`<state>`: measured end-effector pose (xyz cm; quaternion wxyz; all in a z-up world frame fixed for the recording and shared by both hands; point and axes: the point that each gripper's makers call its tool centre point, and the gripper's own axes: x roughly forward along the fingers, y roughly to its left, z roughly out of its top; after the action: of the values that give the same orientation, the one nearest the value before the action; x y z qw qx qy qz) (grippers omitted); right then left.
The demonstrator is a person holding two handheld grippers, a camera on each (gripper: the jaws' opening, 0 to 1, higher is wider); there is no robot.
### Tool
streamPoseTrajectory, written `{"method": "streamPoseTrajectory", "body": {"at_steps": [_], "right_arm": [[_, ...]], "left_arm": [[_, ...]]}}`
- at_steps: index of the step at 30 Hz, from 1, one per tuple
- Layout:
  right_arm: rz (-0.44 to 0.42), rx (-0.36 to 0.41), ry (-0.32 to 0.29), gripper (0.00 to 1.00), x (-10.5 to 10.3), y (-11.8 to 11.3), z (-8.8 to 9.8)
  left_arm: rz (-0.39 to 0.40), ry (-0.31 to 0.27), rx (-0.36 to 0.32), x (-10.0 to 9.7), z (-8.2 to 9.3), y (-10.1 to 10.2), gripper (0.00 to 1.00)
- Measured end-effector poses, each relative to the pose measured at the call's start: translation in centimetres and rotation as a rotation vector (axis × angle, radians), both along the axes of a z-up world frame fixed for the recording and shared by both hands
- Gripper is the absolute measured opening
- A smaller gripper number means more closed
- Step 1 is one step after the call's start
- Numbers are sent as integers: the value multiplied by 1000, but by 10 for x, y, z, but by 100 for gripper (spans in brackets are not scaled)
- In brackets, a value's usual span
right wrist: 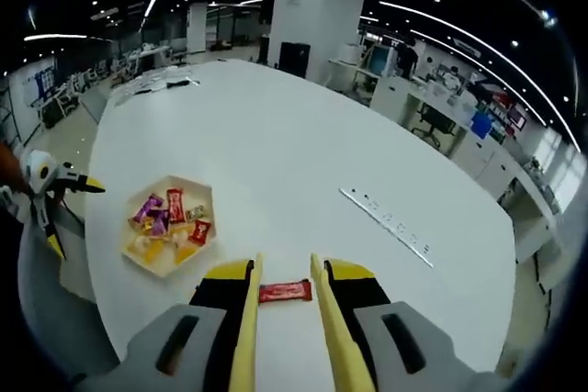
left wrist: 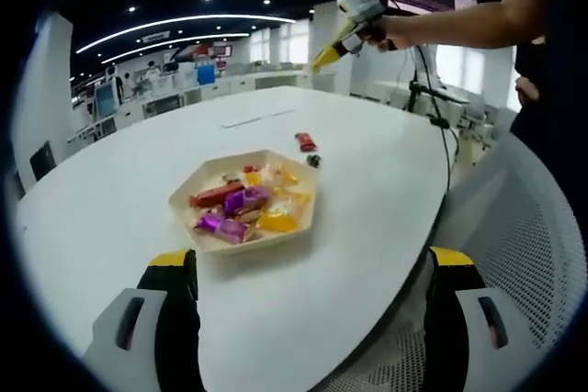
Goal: Place the target food into the container with the food tongs after gripping and lifting it, then release it inside without dropping or visibly crushing the food.
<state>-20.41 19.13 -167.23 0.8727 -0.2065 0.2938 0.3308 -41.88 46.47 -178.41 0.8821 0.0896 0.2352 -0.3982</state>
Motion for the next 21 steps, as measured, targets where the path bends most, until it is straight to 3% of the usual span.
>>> {"method": "streamPoseTrajectory", "body": {"at_steps": [11, 16, 21], "right_arm": [[-49, 25, 12, 29, 17, -8, -21], [-82, 58, 40, 29, 22, -1, -42], [-109, 39, 69, 29, 23, 5, -67]], "left_arm": [[9, 25, 18, -1, -6, 3, 100], [7, 26, 8, -1, -3, 2, 100], [18, 33, 7, 0, -5, 4, 100]]}}
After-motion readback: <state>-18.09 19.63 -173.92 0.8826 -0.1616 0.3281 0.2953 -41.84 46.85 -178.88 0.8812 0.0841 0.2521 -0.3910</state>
